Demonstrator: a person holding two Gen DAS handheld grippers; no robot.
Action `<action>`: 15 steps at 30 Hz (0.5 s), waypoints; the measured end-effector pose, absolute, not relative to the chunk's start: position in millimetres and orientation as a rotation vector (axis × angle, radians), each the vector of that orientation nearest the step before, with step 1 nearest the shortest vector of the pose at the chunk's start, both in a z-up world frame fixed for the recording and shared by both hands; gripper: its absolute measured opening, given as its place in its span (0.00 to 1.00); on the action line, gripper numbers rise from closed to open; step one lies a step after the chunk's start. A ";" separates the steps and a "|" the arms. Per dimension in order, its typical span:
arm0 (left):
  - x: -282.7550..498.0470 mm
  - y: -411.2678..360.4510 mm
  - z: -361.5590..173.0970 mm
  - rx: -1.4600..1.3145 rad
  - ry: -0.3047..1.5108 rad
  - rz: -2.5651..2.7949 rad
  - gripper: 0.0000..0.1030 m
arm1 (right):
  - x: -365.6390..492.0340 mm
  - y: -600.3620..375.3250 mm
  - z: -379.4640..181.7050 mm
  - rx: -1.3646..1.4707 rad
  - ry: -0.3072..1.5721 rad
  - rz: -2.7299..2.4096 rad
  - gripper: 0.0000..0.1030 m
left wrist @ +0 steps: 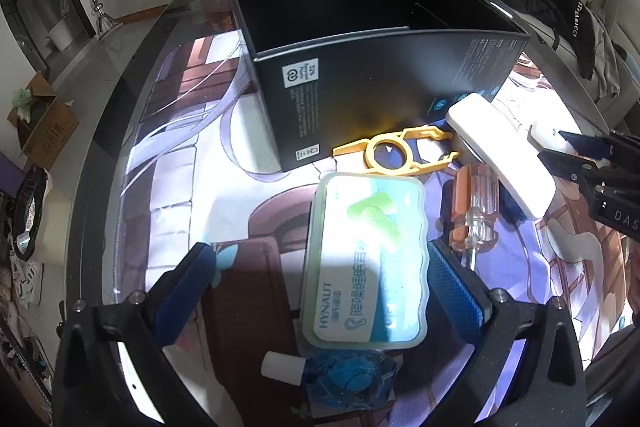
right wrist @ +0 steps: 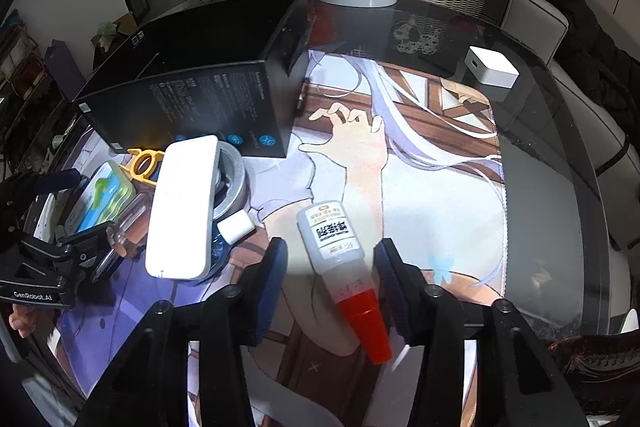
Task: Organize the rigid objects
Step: 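Lower the left gripper onto the green earplug case while the right gripper grasps the glue bottle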
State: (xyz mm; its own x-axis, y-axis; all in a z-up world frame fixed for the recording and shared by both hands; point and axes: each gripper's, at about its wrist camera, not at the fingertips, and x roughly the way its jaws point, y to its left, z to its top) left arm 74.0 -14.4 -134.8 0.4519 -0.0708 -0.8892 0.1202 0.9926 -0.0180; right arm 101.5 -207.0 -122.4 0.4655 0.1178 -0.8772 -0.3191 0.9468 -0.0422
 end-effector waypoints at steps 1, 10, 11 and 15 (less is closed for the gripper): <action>74.0 -15.0 -135.4 0.051 1.100 -0.119 1.00 | 99.3 -203.7 -122.0 -0.222 1.055 0.282 0.33; 73.2 -22.1 -114.4 0.102 1.076 -0.239 0.53 | 81.3 -181.7 -123.5 -0.254 1.058 0.359 0.21; 74.9 -19.3 -113.7 0.095 1.080 -0.241 0.53 | 81.7 -181.1 -123.7 -0.253 1.058 0.360 0.21; 71.7 -16.4 -112.1 0.102 1.076 -0.238 0.53 | 80.3 -182.9 -123.0 -0.240 1.060 0.365 0.21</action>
State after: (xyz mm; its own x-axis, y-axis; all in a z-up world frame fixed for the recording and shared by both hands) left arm 71.7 -16.4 -112.1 0.4521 -0.1427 -0.8805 0.2416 0.9698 -0.0331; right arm 80.3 -182.9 -123.0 0.4375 0.1767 -0.8817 -0.4040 0.9146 -0.0172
